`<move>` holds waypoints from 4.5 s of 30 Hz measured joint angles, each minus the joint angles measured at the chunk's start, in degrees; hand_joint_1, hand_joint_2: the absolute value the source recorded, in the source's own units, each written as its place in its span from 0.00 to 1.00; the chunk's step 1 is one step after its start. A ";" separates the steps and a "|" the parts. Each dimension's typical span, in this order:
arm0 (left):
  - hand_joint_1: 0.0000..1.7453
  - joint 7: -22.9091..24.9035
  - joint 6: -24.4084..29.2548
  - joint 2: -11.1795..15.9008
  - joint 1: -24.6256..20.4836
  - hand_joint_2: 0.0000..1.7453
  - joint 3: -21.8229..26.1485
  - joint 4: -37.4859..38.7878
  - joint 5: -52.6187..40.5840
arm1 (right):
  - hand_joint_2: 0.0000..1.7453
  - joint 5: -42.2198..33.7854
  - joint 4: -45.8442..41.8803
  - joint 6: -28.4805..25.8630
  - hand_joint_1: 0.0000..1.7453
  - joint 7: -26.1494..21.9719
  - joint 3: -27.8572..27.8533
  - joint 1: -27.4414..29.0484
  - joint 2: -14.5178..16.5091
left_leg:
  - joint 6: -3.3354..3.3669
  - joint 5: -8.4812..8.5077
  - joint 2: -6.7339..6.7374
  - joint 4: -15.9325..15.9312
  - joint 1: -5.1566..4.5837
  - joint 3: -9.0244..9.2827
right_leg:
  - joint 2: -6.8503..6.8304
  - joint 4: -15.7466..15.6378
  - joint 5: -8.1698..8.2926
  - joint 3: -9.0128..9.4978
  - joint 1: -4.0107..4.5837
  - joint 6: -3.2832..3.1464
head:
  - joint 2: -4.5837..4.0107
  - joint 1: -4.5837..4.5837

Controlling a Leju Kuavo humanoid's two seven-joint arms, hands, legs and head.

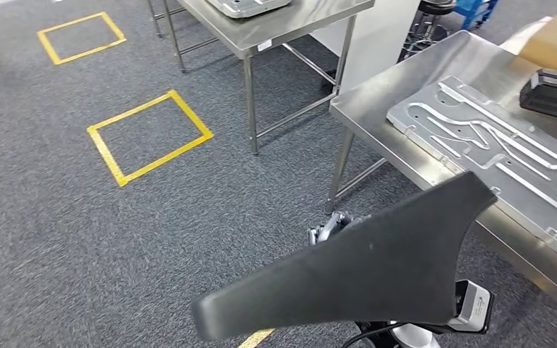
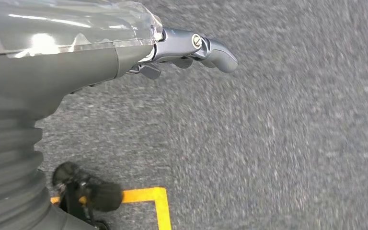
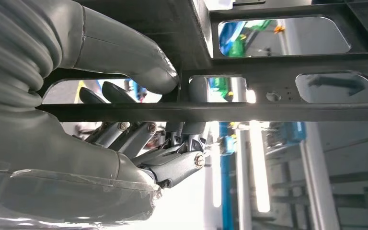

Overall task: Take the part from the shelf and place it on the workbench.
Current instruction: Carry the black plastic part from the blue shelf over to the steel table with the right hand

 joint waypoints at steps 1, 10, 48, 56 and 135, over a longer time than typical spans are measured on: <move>0.00 -0.04 0.00 -0.10 0.05 1.00 0.03 0.01 0.04 | 1.00 -0.47 0.00 0.46 1.00 -0.29 -0.11 0.68 -0.79 | 0.12 1.23 -1.15 -3.19 0.15 1.41 | 0.69 0.38 -0.17 -0.19 -0.02 0.31 | 0.00 0.00; 0.00 1.86 -0.84 -0.94 0.49 1.00 0.14 0.12 -1.00 | 1.00 0.62 -3.54 6.92 1.00 -0.73 -4.58 9.71 -3.38 | 2.82 1.86 1.97 -6.36 0.03 2.71 | -3.21 12.09 -6.39 -6.49 -0.12 2.93 | 0.00 0.00; 0.00 4.79 -0.95 -1.54 -0.13 1.00 -0.75 0.71 0.16 | 1.00 -5.98 3.24 2.57 1.00 2.37 -0.61 -6.77 -3.12 | 2.56 2.43 4.82 -6.74 -0.07 2.80 | -4.97 11.05 -2.53 -6.71 -0.65 3.12 | 0.00 0.00; 0.00 5.49 -0.58 -1.45 -0.52 1.00 -0.86 0.71 -1.59 | 1.00 -4.01 2.79 1.12 1.00 1.87 -0.40 -5.23 -2.84 | 0.40 -0.20 6.49 -5.25 -0.41 3.76 | -6.38 -0.79 1.15 -0.93 0.25 0.28 | 0.00 -0.01; 0.00 3.18 -4.04 -1.24 -0.14 1.00 -1.20 0.77 -0.49 | 1.00 -4.31 2.21 -7.26 1.00 3.10 1.06 -10.72 -4.19 | 2.62 2.62 1.76 -7.71 -0.44 3.94 | -3.76 12.65 -6.10 -2.45 -0.45 2.80 | 0.00 0.03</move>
